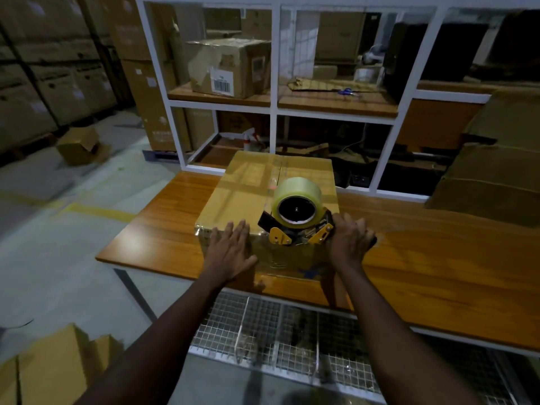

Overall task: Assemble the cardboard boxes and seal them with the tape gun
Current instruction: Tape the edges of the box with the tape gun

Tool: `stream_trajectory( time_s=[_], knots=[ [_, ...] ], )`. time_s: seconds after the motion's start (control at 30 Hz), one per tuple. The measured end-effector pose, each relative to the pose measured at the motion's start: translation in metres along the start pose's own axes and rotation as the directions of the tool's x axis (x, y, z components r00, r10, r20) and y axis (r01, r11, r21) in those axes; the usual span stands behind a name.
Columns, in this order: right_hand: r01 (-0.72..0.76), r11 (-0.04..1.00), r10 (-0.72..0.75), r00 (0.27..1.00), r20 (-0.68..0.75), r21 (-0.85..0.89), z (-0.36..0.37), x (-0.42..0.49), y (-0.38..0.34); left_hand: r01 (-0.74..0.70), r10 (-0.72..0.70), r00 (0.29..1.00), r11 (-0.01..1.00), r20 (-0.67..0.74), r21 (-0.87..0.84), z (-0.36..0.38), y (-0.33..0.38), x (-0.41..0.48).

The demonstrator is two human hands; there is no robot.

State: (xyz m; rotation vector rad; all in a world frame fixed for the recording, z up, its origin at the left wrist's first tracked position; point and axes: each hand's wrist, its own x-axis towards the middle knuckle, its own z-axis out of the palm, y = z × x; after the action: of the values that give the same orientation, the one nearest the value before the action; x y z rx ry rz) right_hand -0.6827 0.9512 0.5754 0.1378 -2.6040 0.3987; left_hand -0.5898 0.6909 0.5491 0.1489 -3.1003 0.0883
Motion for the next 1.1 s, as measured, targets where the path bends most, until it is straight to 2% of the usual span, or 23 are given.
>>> stream_trajectory(
  time_s=[0.13, 0.27, 0.43, 0.5, 0.6, 0.67, 0.83, 1.03, 1.1],
  knots=[
    [-0.053, 0.998, 0.054, 0.998, -0.023, 0.043, -0.005, -0.003, 0.032, 0.015, -0.016, 1.000, 0.997, 0.013, 0.075, -0.003, 0.000, -0.004],
    [-0.121, 0.992, 0.121, 0.992, -0.034, 0.024, -0.018, 0.001, 0.087, 0.038, -0.039, 0.999, 0.998, 0.019, 0.053, -0.002, 0.005, -0.004],
    [-0.112, 0.990, 0.114, 0.993, -0.024, 0.088, -0.026, 0.001, 0.095, 0.180, -0.179, 0.983, 0.983, 0.048, -0.027, -0.009, 0.030, -0.002],
    [-0.147, 0.983, 0.146, 0.989, 0.016, 0.113, -0.029, 0.002, 0.094, 0.146, -0.143, 0.988, 0.988, 0.054, -0.046, -0.015, 0.049, 0.001],
    [-0.219, 0.971, 0.208, 0.972, 0.109, 0.099, -0.029, 0.001, 0.093, -0.037, 0.036, 0.997, 0.999, 0.073, 0.015, -0.021, 0.088, 0.011],
    [-0.243, 0.968, 0.230, 0.958, 0.173, 0.064, -0.029, 0.002, 0.092, -0.087, 0.083, 0.992, 0.995, 0.091, 0.044, -0.020, 0.106, 0.016],
    [-0.225, 0.971, 0.207, 0.961, 0.184, 0.082, -0.028, 0.003, 0.099, -0.079, 0.075, 0.996, 0.995, 0.056, 0.065, -0.014, 0.107, 0.015],
    [-0.301, 0.951, 0.284, 0.942, 0.176, 0.074, -0.025, 0.004, 0.138, -0.075, 0.072, 0.996, 0.996, 0.058, 0.055, -0.015, 0.109, 0.016],
    [-0.321, 0.939, 0.297, 0.937, 0.182, 0.121, -0.024, 0.001, 0.143, -0.033, 0.032, 0.999, 0.999, 0.044, 0.035, -0.016, 0.113, 0.016]
  ],
)
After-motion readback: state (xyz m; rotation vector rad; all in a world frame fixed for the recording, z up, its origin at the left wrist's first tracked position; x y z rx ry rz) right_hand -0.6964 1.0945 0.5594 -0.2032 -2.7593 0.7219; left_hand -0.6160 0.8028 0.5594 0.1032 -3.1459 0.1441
